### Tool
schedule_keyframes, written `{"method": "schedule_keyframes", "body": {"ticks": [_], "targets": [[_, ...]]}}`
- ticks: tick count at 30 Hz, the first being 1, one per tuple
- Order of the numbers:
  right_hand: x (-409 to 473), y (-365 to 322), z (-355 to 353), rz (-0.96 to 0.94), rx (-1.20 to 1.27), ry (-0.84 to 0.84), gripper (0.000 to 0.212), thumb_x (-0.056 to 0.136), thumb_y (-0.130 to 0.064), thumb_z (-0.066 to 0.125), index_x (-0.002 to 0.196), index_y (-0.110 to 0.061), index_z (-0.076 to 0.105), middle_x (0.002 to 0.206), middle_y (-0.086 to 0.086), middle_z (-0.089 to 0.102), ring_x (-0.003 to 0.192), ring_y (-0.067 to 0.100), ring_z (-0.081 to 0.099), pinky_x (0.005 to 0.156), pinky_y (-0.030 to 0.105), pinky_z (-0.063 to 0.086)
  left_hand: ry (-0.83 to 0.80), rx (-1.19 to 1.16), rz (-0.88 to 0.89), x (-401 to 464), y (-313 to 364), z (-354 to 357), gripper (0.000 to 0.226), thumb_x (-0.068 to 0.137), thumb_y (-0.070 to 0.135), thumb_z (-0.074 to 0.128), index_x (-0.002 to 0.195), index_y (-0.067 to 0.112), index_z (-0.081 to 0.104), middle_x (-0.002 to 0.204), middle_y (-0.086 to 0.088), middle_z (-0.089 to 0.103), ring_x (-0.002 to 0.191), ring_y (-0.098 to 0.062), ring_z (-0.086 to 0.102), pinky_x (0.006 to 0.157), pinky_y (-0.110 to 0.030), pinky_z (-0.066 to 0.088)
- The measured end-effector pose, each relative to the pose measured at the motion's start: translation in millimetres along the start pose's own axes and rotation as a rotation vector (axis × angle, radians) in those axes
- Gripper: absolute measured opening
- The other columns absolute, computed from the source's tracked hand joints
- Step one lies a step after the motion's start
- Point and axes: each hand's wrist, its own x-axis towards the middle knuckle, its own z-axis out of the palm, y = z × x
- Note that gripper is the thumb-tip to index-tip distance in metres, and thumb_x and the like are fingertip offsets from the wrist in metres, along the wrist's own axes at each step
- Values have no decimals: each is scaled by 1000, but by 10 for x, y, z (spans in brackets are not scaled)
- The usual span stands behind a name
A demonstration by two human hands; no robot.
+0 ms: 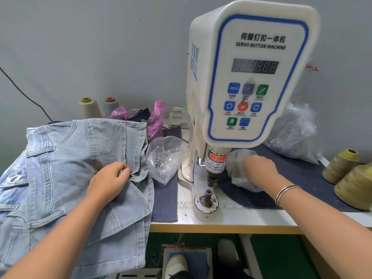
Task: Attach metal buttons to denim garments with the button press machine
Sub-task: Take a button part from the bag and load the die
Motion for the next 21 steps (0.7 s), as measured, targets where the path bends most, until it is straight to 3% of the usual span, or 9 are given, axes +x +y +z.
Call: {"method": "schedule_keyframes", "body": {"ticks": [4,10,16,21], "targets": [[161,-116,-41,120,64,-172,44,93,-33,55,133,-15,50,139,2,49,130,25,45,103,34,37,2,9,-4,12,-3,9,19,94,30,45,83,37,60,90,16,60,91,-12,54,75,-34,43],[157,-81,102,53,28,-11,25,91,-20,56,114,-16,63,121,3,61,113,28,57,79,35,41,15,17,11,24,-6,24,20,94,28,46,82,37,58,85,19,54,88,-10,49,72,-33,37],[9,57,177,14,225,111,9,91,-21,51,93,-17,59,107,5,63,92,26,58,73,32,42,25,19,9,28,-14,33,19,94,29,45,85,35,61,87,19,55,90,-10,49,76,-35,41],[-111,120,132,-62,237,155,24,95,-26,42,109,-18,60,97,4,55,87,25,52,73,32,40,34,24,12,25,-23,30,20,94,29,46,83,37,60,86,20,55,89,-10,50,73,-34,39]]}}
